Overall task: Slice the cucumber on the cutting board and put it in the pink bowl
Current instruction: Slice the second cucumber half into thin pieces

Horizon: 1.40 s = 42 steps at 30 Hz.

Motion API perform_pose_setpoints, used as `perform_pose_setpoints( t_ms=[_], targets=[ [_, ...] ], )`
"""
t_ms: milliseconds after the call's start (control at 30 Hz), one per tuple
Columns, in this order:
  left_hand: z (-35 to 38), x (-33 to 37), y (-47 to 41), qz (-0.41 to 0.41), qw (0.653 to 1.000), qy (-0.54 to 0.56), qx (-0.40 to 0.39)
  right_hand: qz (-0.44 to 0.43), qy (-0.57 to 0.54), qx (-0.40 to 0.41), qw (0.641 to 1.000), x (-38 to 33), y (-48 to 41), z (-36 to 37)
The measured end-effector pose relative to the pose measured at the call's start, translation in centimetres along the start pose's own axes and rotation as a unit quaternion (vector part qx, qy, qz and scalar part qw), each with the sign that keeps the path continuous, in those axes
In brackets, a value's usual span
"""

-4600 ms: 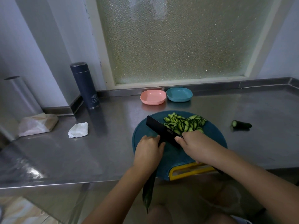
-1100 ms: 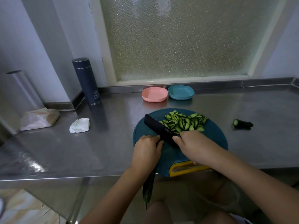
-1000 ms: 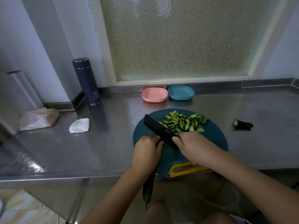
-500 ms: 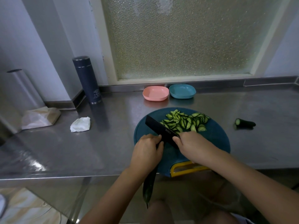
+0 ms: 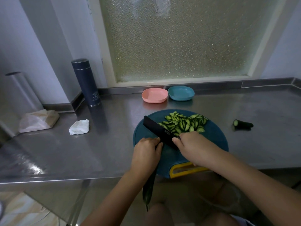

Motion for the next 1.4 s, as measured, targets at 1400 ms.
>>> perform_pose_setpoints(
  t_ms=[1400],
  targets=[
    [0.2, -0.6, 0.3, -0.02, 1.0, 0.006, 0.006, 0.013, -0.02, -0.03, 0.999, -0.1, -0.4, 0.6]
  ],
)
Point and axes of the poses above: each hand's wrist, its own y-axis away from the middle knuckle, its own z-axis out of the palm, x = y × z, the point moved 5 cm from there along -y, towards the middle knuckle, and after that the axes turned 13 degrees about -z, right-handed, at the moved point
